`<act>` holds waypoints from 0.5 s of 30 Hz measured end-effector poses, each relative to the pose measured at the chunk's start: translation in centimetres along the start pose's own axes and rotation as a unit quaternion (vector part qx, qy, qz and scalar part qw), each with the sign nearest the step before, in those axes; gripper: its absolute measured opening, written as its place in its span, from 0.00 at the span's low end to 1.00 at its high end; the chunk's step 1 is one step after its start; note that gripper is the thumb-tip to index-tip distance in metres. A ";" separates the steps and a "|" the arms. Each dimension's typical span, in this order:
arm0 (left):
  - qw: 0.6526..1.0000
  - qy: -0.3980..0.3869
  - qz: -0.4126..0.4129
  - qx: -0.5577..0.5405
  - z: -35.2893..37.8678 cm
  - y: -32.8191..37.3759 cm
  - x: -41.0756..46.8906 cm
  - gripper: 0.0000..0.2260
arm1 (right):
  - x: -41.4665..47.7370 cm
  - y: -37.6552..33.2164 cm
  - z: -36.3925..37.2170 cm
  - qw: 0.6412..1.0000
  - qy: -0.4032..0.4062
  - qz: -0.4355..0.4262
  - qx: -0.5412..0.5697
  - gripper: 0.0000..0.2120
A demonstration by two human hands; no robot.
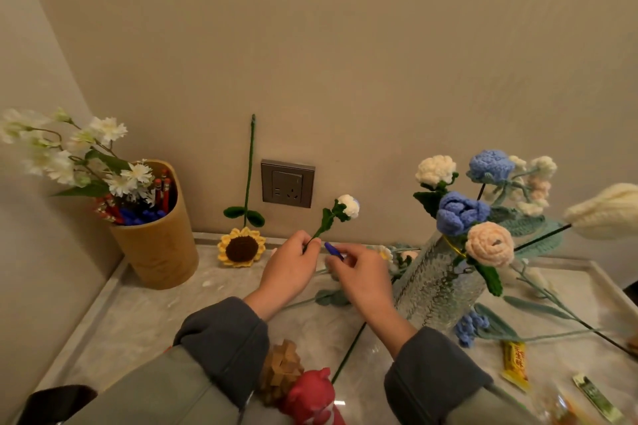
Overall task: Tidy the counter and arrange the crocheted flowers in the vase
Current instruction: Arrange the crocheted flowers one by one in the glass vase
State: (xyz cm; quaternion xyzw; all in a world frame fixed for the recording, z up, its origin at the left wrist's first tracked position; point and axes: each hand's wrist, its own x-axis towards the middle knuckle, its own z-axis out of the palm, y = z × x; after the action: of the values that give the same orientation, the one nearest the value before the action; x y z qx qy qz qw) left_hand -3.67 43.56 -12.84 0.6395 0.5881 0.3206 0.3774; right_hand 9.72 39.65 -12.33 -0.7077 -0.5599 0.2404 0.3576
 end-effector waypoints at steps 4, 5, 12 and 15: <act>0.999 0.020 0.024 -0.036 -2.5 1.6 -1.1 0.14 | -0.6 -3.4 -1.2 0.995 0.026 -0.057 0.076 0.09; 0.998 0.030 0.035 -0.046 -3.3 2.0 -1.5 0.14 | -0.8 -4.3 -1.5 0.992 0.023 -0.068 0.103 0.08; 0.979 0.133 0.105 -0.113 -8.6 3.3 -5.4 0.10 | -2.3 -11.3 -1.9 0.964 -0.009 -0.118 0.240 0.08; 0.968 0.178 0.122 -0.125 -11.1 3.0 -7.0 0.09 | -2.6 -14.5 -0.8 0.952 -0.015 -0.157 0.261 0.06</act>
State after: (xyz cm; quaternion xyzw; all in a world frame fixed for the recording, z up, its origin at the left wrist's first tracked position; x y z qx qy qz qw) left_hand -12.39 37.68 -4.34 0.5870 0.5182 0.5438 0.3020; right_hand 0.63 38.67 -0.78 -0.4892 -0.5868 0.3293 0.5549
